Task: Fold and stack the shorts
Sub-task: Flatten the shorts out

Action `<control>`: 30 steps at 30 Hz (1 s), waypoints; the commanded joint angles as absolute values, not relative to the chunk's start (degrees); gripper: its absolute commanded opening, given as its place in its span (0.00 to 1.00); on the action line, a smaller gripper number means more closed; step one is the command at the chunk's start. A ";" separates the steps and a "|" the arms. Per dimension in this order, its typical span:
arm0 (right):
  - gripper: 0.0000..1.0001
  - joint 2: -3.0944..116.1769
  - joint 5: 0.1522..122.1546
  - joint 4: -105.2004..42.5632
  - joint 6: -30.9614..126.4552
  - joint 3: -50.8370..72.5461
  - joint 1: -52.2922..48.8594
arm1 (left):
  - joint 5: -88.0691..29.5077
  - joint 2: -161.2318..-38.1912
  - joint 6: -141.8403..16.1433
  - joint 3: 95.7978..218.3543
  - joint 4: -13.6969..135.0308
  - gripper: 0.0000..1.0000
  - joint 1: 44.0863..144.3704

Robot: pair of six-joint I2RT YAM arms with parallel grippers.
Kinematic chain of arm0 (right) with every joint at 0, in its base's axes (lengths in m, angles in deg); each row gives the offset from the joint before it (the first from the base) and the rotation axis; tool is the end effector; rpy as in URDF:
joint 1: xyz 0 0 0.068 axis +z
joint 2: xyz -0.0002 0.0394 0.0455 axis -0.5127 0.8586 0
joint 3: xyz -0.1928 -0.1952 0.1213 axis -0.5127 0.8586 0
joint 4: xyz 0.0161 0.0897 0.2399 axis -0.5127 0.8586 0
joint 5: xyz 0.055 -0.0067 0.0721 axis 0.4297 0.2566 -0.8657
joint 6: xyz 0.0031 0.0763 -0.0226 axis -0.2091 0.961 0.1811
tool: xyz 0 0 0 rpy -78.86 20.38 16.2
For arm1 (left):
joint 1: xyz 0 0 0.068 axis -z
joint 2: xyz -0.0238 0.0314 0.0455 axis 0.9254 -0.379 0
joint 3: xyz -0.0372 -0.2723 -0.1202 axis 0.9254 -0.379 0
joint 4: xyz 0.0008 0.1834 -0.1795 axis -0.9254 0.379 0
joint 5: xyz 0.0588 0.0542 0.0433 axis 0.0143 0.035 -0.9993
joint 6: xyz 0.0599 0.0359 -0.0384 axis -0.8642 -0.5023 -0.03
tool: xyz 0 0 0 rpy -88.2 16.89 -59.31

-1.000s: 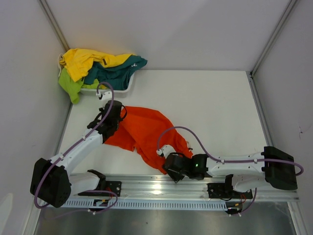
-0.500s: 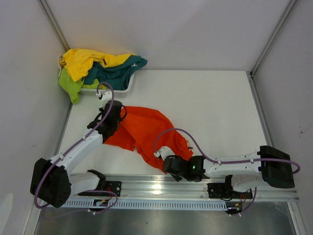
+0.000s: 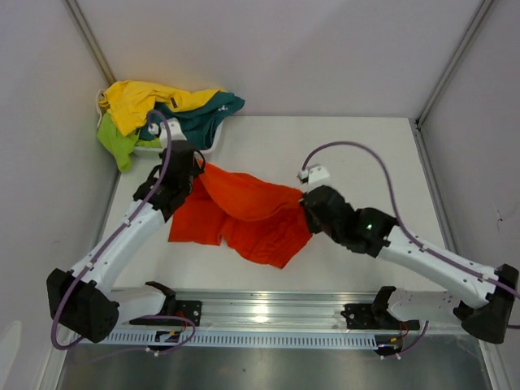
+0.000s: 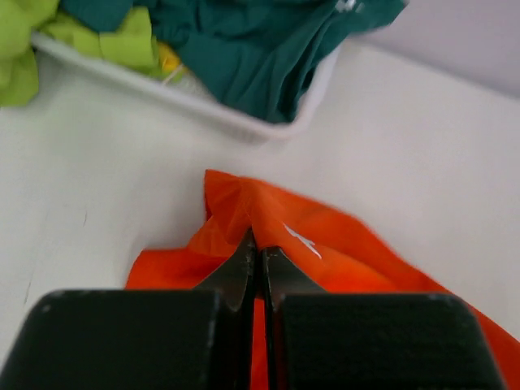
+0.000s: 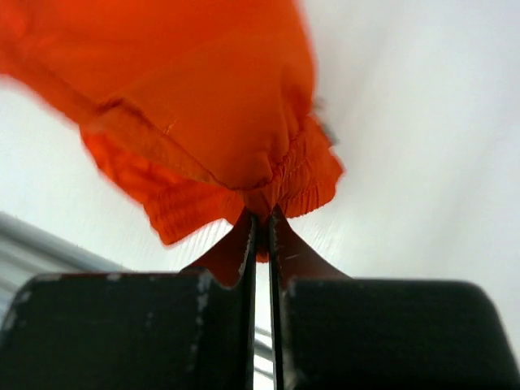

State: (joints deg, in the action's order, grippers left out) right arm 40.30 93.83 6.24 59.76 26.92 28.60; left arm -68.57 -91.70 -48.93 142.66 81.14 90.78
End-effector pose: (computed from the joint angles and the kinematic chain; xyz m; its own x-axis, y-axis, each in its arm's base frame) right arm 0.1466 0.1911 0.3220 -0.5321 -0.3263 -0.7813 -0.4778 0.8775 -0.0410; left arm 0.2638 -0.0737 0.3397 -0.3542 -0.2500 -0.9011 -0.2610 0.9517 -0.1615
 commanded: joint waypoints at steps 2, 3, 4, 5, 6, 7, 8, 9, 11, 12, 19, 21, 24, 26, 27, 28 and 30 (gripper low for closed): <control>0.00 36.63 100.25 10.36 53.77 14.97 21.72 | -68.65 -91.63 -49.55 157.12 84.37 0.00 90.23; 0.00 36.55 100.00 10.97 52.29 11.20 21.19 | -68.92 -91.46 -49.90 158.72 85.26 0.00 90.23; 0.00 36.63 99.56 11.41 51.66 9.25 20.84 | -69.09 -91.19 -50.43 161.43 86.05 0.00 90.23; 0.00 36.81 97.55 12.03 51.13 7.32 20.75 | -69.18 -90.76 -50.70 163.98 87.54 0.00 90.23; 0.00 36.98 96.40 13.42 50.69 3.47 20.66 | -69.18 -90.32 -50.96 165.14 88.25 0.00 90.23; 0.00 37.24 94.13 14.31 50.51 1.52 20.66 | -69.10 -89.01 -51.40 166.02 88.95 0.00 90.23; 0.00 37.86 92.80 15.27 50.51 -0.15 20.75 | -68.75 -88.30 -51.66 168.38 89.48 0.00 90.23; 0.00 37.95 91.57 16.50 50.51 -1.65 20.92 | -67.79 -87.42 -51.93 169.01 90.62 0.00 90.23; 0.00 37.69 88.93 17.13 50.34 -4.56 22.32 | -66.81 -84.97 -52.63 171.90 92.55 0.00 90.23; 0.00 37.51 88.40 17.56 50.42 -5.18 23.20 | -66.64 -84.08 -52.63 172.53 94.83 0.00 90.23; 0.00 35.93 90.67 18.44 50.07 -10.18 34.54 | -66.28 -75.38 -54.39 175.69 97.57 0.00 90.23; 0.00 36.02 90.85 19.06 50.25 -12.21 36.73 | -65.84 -74.58 -54.83 177.09 98.36 0.00 90.23; 0.00 35.84 90.51 18.98 50.08 -14.92 38.58 | -65.75 -74.40 -55.36 179.65 99.86 0.00 90.23; 0.00 35.93 88.40 18.45 49.29 -16.34 39.91 | -65.41 -74.14 -55.88 181.14 99.86 0.00 90.23; 0.00 35.76 87.61 18.19 48.93 -16.95 40.17 | -65.40 -74.05 -56.23 181.67 99.86 0.00 90.23; 0.00 35.67 85.95 17.92 47.97 -18.35 40.26 | -65.23 -73.96 -57.10 183.07 99.86 0.00 90.23; 0.00 35.84 84.62 18.01 46.74 -21.68 40.26 | -65.31 -74.05 -58.69 184.39 100.56 0.00 90.23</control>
State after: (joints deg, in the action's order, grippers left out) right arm 37.11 87.14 20.64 49.88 -15.68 39.74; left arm -66.69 -73.36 -54.83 181.63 98.76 90.78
